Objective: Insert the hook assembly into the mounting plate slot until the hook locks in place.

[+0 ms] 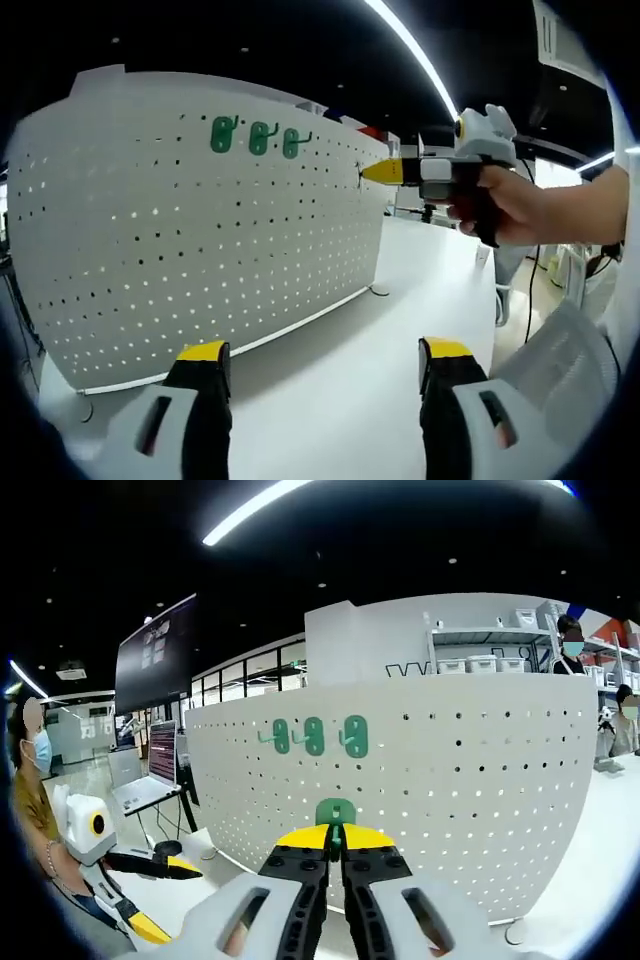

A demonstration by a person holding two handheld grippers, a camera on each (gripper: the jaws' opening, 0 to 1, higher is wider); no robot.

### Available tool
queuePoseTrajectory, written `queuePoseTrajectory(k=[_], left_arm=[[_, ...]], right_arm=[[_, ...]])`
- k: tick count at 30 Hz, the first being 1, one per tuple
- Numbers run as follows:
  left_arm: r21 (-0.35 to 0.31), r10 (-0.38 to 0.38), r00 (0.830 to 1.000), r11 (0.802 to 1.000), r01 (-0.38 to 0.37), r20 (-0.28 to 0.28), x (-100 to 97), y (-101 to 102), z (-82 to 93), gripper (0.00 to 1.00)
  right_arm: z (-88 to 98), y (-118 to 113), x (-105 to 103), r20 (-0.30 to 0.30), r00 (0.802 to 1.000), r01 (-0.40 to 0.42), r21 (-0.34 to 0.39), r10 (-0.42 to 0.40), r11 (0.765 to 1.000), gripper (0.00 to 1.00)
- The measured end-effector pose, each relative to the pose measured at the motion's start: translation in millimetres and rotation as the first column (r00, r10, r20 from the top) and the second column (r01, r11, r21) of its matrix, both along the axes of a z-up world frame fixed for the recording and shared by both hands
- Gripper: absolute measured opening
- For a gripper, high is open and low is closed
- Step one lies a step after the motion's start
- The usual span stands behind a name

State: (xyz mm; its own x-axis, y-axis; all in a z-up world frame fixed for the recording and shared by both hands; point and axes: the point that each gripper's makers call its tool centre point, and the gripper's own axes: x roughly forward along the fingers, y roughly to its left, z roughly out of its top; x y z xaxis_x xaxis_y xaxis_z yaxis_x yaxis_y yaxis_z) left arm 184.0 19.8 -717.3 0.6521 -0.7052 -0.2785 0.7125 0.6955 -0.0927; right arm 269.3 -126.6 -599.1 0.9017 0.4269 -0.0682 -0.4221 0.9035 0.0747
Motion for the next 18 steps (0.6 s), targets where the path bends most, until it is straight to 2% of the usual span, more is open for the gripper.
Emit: queuePoseTrajectory(k=[6, 14, 18], left_arm=[[0.020, -0.016, 1.000, 1.000, 0.016, 0.000, -8.3, 3, -5.7, 0.79], [0.008, -0.010, 1.000, 1.000, 0.010, -0.011, -16.8, 12, -8.6, 0.77], [0.022, -0.015, 1.000, 1.000, 0.015, -0.017, -23.5, 16, -16.2, 0.76]], right_arm=[[7.9, -11, 11, 0.012, 1.000, 0.024, 0.010, -0.024, 1.000, 0.01], [21.8, -29, 29, 0.039, 0.997, 0.072, 0.014, -0.073, 0.997, 0.01], [29.4, -33, 36, 0.057, 0.995, 0.087, 0.017, -0.088, 0.996, 0.01]])
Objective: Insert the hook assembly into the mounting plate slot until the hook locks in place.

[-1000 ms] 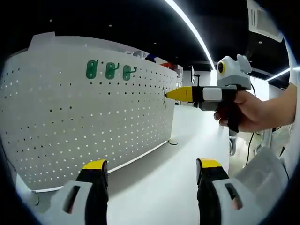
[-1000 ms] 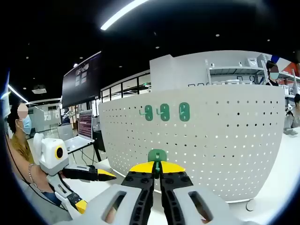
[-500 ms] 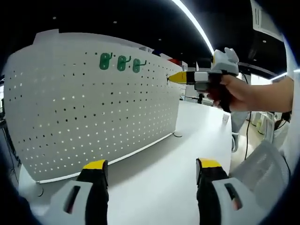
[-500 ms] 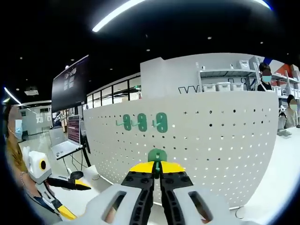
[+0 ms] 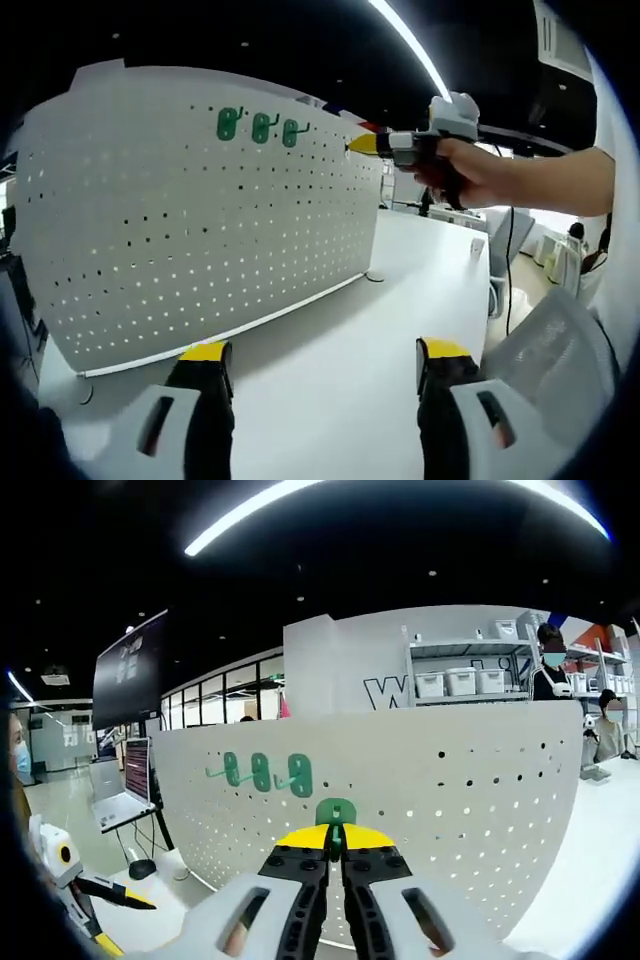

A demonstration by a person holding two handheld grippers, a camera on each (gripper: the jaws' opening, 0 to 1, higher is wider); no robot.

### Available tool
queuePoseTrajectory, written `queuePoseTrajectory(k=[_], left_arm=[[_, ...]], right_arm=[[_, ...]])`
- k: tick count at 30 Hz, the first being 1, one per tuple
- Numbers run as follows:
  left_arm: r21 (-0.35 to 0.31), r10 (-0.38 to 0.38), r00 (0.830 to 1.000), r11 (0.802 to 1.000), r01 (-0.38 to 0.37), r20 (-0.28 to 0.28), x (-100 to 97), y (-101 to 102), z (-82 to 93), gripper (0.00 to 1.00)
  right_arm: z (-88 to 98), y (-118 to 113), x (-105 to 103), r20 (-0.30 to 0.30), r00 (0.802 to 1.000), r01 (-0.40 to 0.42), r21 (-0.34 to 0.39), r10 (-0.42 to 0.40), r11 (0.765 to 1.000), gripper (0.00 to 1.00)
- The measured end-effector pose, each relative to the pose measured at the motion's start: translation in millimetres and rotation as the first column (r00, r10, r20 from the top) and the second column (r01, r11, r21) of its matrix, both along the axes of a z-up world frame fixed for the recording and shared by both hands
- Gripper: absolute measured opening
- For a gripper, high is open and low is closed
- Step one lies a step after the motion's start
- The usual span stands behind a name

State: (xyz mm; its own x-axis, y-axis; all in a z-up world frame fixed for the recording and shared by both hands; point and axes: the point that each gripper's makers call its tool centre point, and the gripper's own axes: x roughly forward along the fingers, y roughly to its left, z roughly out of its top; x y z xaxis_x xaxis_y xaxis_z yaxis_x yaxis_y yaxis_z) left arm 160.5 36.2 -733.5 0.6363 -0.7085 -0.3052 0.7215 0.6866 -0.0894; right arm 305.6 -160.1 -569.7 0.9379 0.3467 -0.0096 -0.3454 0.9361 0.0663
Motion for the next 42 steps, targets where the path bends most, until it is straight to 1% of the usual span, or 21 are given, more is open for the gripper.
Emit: queuePoseTrajectory(k=[2, 5, 7, 10, 16, 21, 24, 25, 27, 28, 33, 42], left_arm=[[-0.011, 0.004, 1.000, 1.000, -0.005, -0.015, -1.9, 3, -2.2, 0.76], [-0.017, 0.010, 1.000, 1.000, -0.010, -0.016, -4.1, 6, -5.0, 0.77], [-0.013, 0.008, 1.000, 1.000, -0.008, -0.021, -6.0, 7, -8.1, 0.77], [-0.002, 0.004, 1.000, 1.000, -0.004, -0.021, -8.6, 8, -10.2, 0.76], [-0.009, 0.007, 1.000, 1.000, -0.007, -0.028, -11.7, 11, -13.5, 0.76], [-0.008, 0.009, 0.999, 1.000, -0.010, -0.034, -14.0, 13, -19.4, 0.76], [-0.015, 0.008, 0.999, 1.000, -0.008, -0.036, -15.7, 12, -19.3, 0.76], [-0.013, 0.005, 0.999, 1.000, -0.005, -0.036, -16.5, 12, -20.0, 0.76], [-0.002, 0.000, 0.999, 1.000, 0.000, -0.037, -17.4, 12, -22.8, 0.76], [-0.002, 0.000, 0.999, 1.000, 0.000, -0.041, -17.7, 12, -24.1, 0.76], [0.000, 0.004, 0.999, 1.000, -0.004, -0.050, -19.1, 12, -25.8, 0.76], [0.005, 0.005, 0.998, 1.000, -0.005, -0.065, -19.7, 13, -29.8, 0.75]], right_arm=[[3.5, -1, 2, 0.009, 1.000, 0.005, 0.002, -0.005, 1.000, 0.01], [8.0, -2, 8, 0.021, 1.000, 0.011, -0.005, -0.011, 1.000, 0.01], [11.0, -2, 12, 0.024, 1.000, 0.015, 0.005, -0.015, 1.000, 0.01], [15.1, 0, 17, 0.033, 0.999, 0.015, 0.000, -0.015, 1.000, 0.01], [22.5, 2, 26, 0.056, 0.998, 0.028, -0.002, -0.028, 1.000, 0.01], [22.4, 5, 32, 0.063, 0.997, 0.031, -0.002, -0.031, 1.000, 0.01], [24.4, 5, 36, 0.079, 0.996, 0.040, -0.013, -0.039, 0.999, 0.01], [23.8, 4, 38, 0.079, 0.996, 0.039, -0.014, -0.038, 0.999, 0.01], [19.2, 4, 43, 0.058, 0.998, 0.036, -0.015, -0.035, 0.999, 0.01], [19.6, 3, 44, 0.065, 0.997, 0.039, -0.015, -0.038, 0.999, 0.01], [24.9, 4, 45, 0.091, 0.995, 0.041, -0.030, -0.038, 0.999, 0.01], [21.3, 8, 50, 0.091, 0.995, 0.036, -0.028, -0.033, 0.999, 0.01]])
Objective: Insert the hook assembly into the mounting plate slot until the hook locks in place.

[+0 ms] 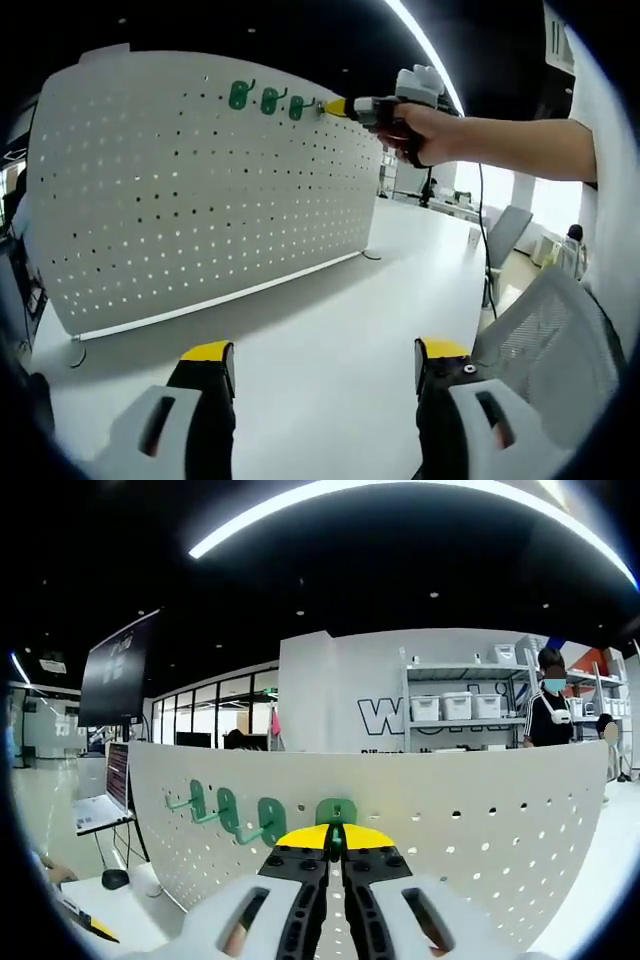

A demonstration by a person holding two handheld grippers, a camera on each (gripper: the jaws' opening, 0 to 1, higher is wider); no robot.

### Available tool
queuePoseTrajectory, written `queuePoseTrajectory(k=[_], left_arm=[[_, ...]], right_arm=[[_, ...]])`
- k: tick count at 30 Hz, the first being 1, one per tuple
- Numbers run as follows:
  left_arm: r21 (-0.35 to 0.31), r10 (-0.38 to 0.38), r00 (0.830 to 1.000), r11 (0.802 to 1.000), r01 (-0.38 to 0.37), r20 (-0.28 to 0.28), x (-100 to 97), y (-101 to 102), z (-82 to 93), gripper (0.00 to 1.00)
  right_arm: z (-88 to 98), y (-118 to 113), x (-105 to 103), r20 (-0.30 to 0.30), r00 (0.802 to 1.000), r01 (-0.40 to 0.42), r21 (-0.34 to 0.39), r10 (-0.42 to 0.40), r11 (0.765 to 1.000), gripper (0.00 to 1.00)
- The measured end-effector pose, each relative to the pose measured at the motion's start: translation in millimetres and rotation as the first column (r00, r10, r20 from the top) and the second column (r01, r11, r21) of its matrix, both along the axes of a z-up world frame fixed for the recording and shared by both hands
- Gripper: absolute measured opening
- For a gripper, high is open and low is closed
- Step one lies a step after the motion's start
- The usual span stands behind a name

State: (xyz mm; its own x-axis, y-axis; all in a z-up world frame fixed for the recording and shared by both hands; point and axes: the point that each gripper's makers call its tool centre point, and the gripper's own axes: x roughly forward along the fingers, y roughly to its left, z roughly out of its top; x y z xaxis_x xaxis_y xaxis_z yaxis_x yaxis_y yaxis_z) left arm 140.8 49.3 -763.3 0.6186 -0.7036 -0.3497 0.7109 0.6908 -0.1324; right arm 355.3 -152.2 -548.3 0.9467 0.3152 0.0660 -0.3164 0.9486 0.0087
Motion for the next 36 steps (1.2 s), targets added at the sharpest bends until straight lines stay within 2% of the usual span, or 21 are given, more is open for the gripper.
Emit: queuePoseTrajectory(k=[14, 18, 25, 26, 27, 28, 29, 30, 32, 36], left_arm=[[-0.011, 0.010, 1.000, 1.000, -0.010, -0.022, 0.6, 3, -4.5, 0.75], [-0.013, 0.010, 1.000, 1.000, -0.010, -0.022, 0.5, 3, -4.5, 0.74], [-0.026, 0.010, 1.000, 1.000, -0.010, -0.028, 0.5, 3, -3.9, 0.74], [-0.025, 0.009, 1.000, 1.000, -0.010, -0.029, 0.4, 3, -4.0, 0.74], [-0.025, 0.007, 1.000, 1.000, -0.008, -0.027, 0.2, 2, -3.9, 0.74], [-0.030, 0.003, 1.000, 1.000, -0.004, -0.027, -0.3, 1, -3.3, 0.74], [-0.032, 0.001, 1.000, 0.999, -0.002, -0.027, -0.6, 1, -3.0, 0.74], [-0.033, -0.001, 1.000, 0.999, 0.000, -0.026, -0.8, 1, -2.8, 0.74], [-0.033, -0.001, 1.000, 0.999, 0.000, -0.022, -0.5, 1, -2.2, 0.74], [-0.039, 0.011, 1.000, 0.999, -0.011, -0.016, 0.7, 4, -0.3, 0.73]], right_arm=[[-2.7, 1, 5, -0.003, 1.000, 0.026, -0.010, -0.026, 1.000, 0.01], [-3.0, 2, 7, 0.001, 0.998, 0.068, -0.046, -0.068, 0.997, 0.01], [-3.3, 2, 10, -0.021, 0.988, 0.148, -0.059, -0.150, 0.987, 0.01], [-3.5, 1, 10, -0.012, 0.984, 0.175, -0.107, -0.177, 0.979, 0.01], [-4.0, 3, 10, -0.009, 0.982, 0.186, -0.113, -0.188, 0.976, 0.02], [-6.7, 8, 11, -0.019, 0.982, 0.185, -0.102, -0.188, 0.977, 0.03], [-8.7, 5, 11, -0.026, 0.975, 0.219, -0.087, -0.222, 0.972, 0.03], [-7.0, 4, 11, -0.007, 0.970, 0.240, -0.065, -0.241, 0.969, 0.03], [-7.3, 3, 11, -0.011, 0.969, 0.248, -0.040, -0.248, 0.968, 0.02], [-7.0, 2, 11, -0.010, 0.969, 0.248, -0.049, -0.248, 0.968, 0.02]])
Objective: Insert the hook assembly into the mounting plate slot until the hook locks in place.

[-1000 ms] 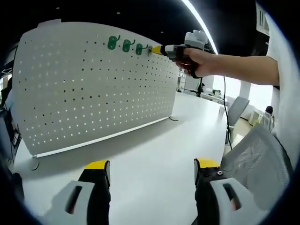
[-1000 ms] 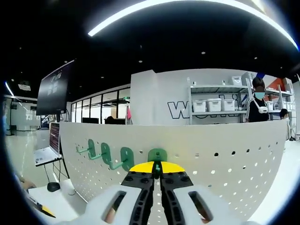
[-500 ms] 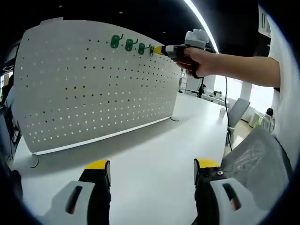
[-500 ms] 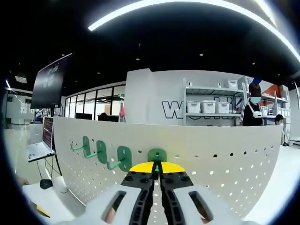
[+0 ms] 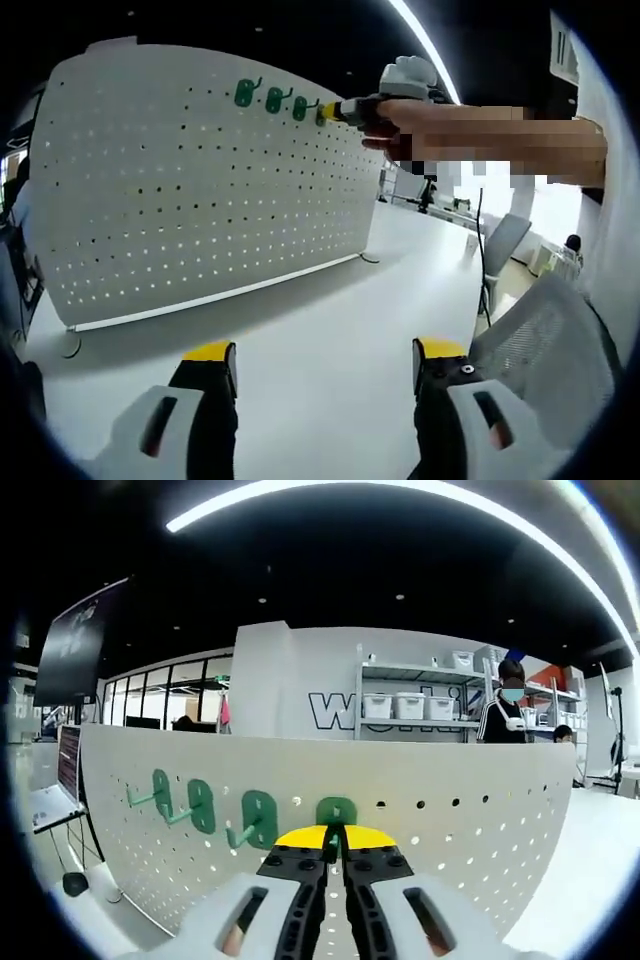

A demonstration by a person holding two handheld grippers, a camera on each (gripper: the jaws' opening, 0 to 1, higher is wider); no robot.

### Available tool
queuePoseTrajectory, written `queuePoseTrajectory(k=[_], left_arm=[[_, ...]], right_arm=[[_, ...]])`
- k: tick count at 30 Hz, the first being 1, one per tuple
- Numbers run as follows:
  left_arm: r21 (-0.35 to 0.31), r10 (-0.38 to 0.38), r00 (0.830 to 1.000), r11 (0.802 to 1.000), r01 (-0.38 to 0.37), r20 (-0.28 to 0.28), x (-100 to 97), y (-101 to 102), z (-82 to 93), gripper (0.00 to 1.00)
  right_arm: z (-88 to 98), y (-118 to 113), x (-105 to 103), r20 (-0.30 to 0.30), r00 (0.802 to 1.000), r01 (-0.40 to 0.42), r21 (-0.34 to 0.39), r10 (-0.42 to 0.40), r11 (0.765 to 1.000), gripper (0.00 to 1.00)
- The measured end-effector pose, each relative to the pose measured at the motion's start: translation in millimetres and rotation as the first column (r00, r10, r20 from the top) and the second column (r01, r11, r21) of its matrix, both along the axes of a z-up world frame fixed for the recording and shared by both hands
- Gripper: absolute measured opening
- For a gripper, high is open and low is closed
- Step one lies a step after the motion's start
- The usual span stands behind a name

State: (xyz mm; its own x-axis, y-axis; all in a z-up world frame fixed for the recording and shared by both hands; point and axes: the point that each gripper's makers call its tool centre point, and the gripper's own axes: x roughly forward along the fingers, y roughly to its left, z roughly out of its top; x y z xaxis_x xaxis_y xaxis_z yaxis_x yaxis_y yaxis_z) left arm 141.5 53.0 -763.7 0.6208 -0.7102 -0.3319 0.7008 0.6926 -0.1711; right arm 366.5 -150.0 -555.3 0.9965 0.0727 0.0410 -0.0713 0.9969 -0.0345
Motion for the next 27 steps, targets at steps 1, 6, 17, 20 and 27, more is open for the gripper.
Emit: queuePoseTrajectory(k=[1, 6, 17, 20, 27], left_arm=[[-0.004, 0.004, 1.000, 1.000, -0.004, 0.001, 0.7, 1, 0.6, 0.73], [0.003, -0.005, 1.000, 1.000, 0.005, 0.001, -0.2, -2, -1.0, 0.73], [0.010, -0.002, 1.000, 1.000, 0.002, 0.000, -0.8, -1, -1.4, 0.73], [0.014, -0.006, 1.000, 1.000, 0.006, -0.002, -1.2, -1, -2.3, 0.72], [0.026, -0.020, 1.000, 0.999, 0.020, -0.002, -3.3, -3, -3.4, 0.72]], right_arm=[[-0.1, 0, 0, -0.001, 1.000, -0.002, 0.000, 0.002, 1.000, 0.02], [-0.3, 0, -1, -0.002, 1.000, -0.011, -0.010, 0.011, 1.000, 0.02], [-0.6, 1, -3, -0.002, 0.996, -0.084, -0.019, 0.084, 0.996, 0.04], [-0.7, 3, -4, -0.010, 0.993, -0.121, -0.050, 0.120, 0.991, 0.05], [-3.8, 10, -8, -0.029, 0.981, -0.193, -0.124, 0.191, 0.973, 0.17]])
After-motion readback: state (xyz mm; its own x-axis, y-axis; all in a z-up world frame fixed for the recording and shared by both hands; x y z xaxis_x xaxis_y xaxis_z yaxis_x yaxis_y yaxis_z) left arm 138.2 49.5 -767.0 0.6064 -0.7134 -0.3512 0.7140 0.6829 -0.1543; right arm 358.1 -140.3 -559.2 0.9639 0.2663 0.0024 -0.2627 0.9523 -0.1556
